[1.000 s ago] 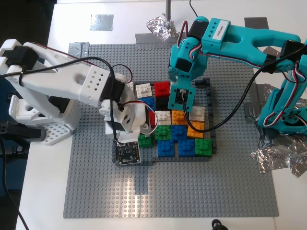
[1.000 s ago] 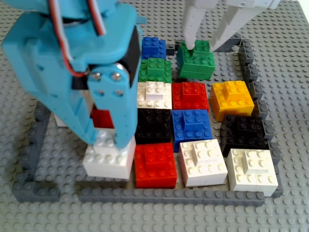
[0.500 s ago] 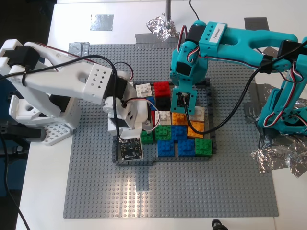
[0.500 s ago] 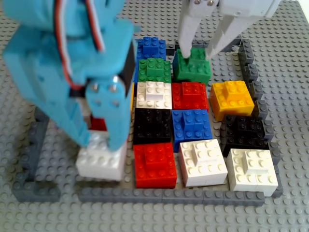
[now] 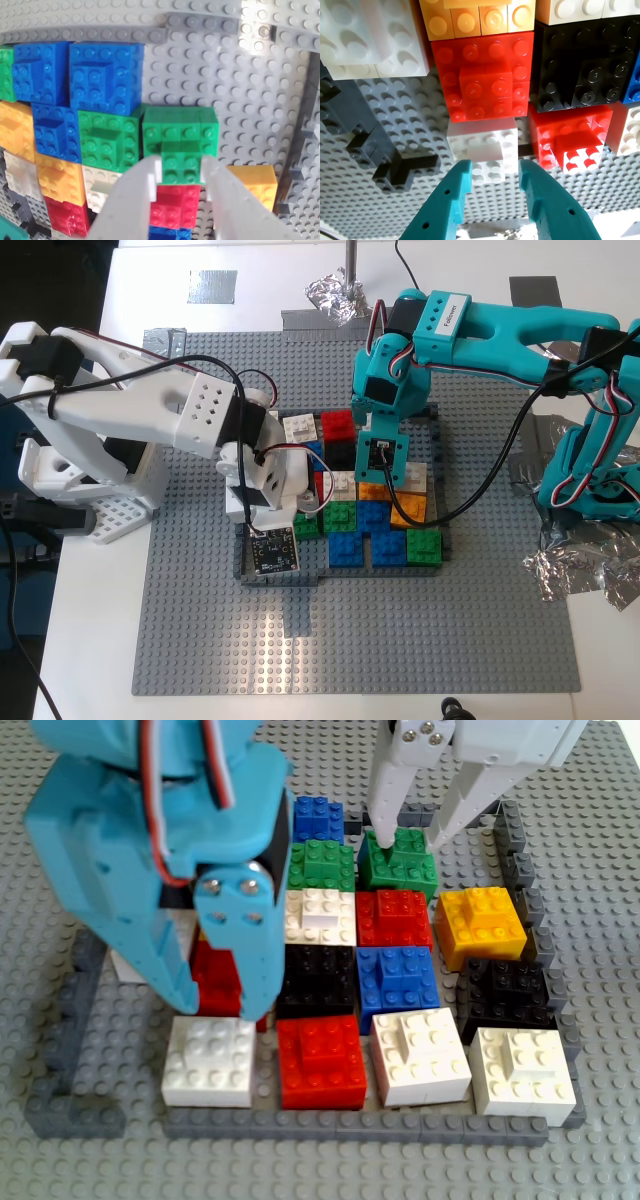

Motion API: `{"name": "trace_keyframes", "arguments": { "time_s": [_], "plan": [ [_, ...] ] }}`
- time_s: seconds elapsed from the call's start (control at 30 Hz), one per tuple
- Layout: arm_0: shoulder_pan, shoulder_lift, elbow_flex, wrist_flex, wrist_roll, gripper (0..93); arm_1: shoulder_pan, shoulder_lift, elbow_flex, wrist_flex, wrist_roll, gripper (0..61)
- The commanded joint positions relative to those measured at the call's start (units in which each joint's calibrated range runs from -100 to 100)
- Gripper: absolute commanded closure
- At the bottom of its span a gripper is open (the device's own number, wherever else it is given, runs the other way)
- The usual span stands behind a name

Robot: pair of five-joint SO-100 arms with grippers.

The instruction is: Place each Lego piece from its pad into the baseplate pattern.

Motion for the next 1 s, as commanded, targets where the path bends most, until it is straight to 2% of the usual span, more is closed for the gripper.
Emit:
{"name": "trace_keyframes", "arguments": {
  "time_s": [0.0,0.07,0.17,0.3,0.47,0.5,0.53,0.57,0.6,0.7,0.73,0.87,0.97],
  "plan": [
    [-0.4,-0.8,-0.9,0.3,0.1,81.4,-1.0,-1.1,-0.7,-0.3,-0.4,51.1],
    [-0.3,-1.1,-1.0,0.3,0.1,81.4,-1.0,-1.3,-0.7,-0.2,-0.7,44.5],
    [0.7,-3.3,-1.4,0.9,0.1,81.9,-1.0,-2.5,-1.9,0.3,-0.6,41.3],
    [2.3,-7.1,-0.5,1.0,0.1,82.1,-1.1,-3.3,-4.5,2.5,-0.4,41.3],
    [6.2,-13.5,0.0,1.1,0.1,82.2,-2.8,-7.7,-15.3,13.7,0.0,41.3],
    [6.8,-14.3,0.5,1.1,0.1,82.2,-3.2,-8.5,-16.8,15.2,0.1,42.1],
    [7.8,-15.6,1.4,1.1,0.1,82.2,-4.0,-9.5,-19.3,17.8,0.4,46.3],
    [9.3,-17.6,3.2,1.1,0.1,82.2,-5.6,-10.1,-23.5,22.3,0.8,55.5],
    [10.1,-18.8,4.2,1.1,0.1,82.2,-6.6,-10.2,-25.9,25.0,0.6,60.2],
    [15.0,-23.8,8.3,1.1,0.1,82.2,-13.2,-11.6,-34.3,32.4,-1.0,61.2],
    [16.2,-24.4,8.8,1.1,0.1,82.2,-14.8,-12.4,-35.0,32.6,-1.3,61.2],
    [21.0,-25.7,9.2,1.1,0.1,82.2,-23.2,-19.4,-32.1,29.8,-1.2,61.2],
    [26.1,-25.5,8.3,1.1,0.4,82.2,-35.4,-26.8,-26.8,29.5,-1.6,61.2]
  ]
}}
